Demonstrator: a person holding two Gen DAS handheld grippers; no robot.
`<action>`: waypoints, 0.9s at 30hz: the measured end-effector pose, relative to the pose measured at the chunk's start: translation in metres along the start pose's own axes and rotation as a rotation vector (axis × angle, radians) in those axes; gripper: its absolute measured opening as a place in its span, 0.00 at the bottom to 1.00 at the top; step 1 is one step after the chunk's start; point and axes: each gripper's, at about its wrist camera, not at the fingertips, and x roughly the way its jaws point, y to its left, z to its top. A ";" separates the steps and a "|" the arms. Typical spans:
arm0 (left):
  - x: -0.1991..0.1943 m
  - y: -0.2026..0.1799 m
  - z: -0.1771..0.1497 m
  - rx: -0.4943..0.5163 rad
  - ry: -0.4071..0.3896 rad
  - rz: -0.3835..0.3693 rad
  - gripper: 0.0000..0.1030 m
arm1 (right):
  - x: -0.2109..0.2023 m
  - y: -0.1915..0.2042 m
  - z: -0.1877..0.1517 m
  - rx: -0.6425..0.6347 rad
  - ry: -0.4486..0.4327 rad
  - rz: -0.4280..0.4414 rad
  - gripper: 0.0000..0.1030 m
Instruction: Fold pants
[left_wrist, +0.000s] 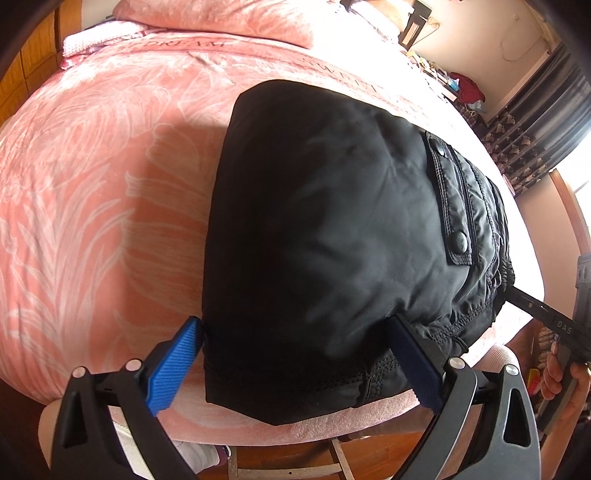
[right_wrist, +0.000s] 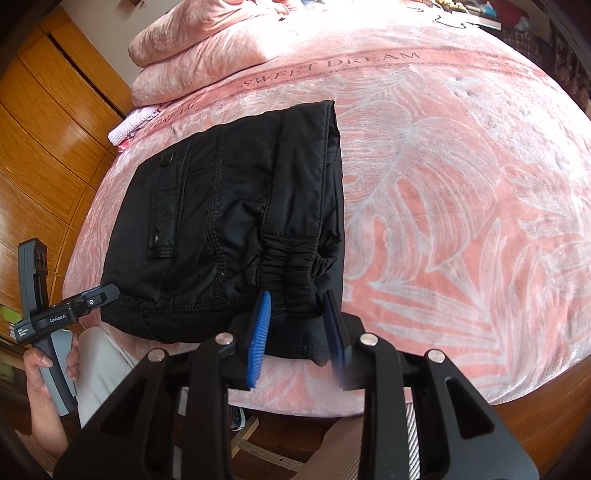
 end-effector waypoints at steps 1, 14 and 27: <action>0.002 0.000 0.000 0.002 0.002 -0.004 0.96 | 0.003 0.000 -0.001 0.003 0.006 -0.003 0.27; -0.021 0.027 0.026 -0.050 -0.015 -0.162 0.96 | -0.028 -0.002 0.007 -0.003 -0.056 0.080 0.63; 0.035 0.067 0.053 -0.138 0.124 -0.401 0.96 | 0.010 -0.036 0.038 0.073 0.010 0.280 0.70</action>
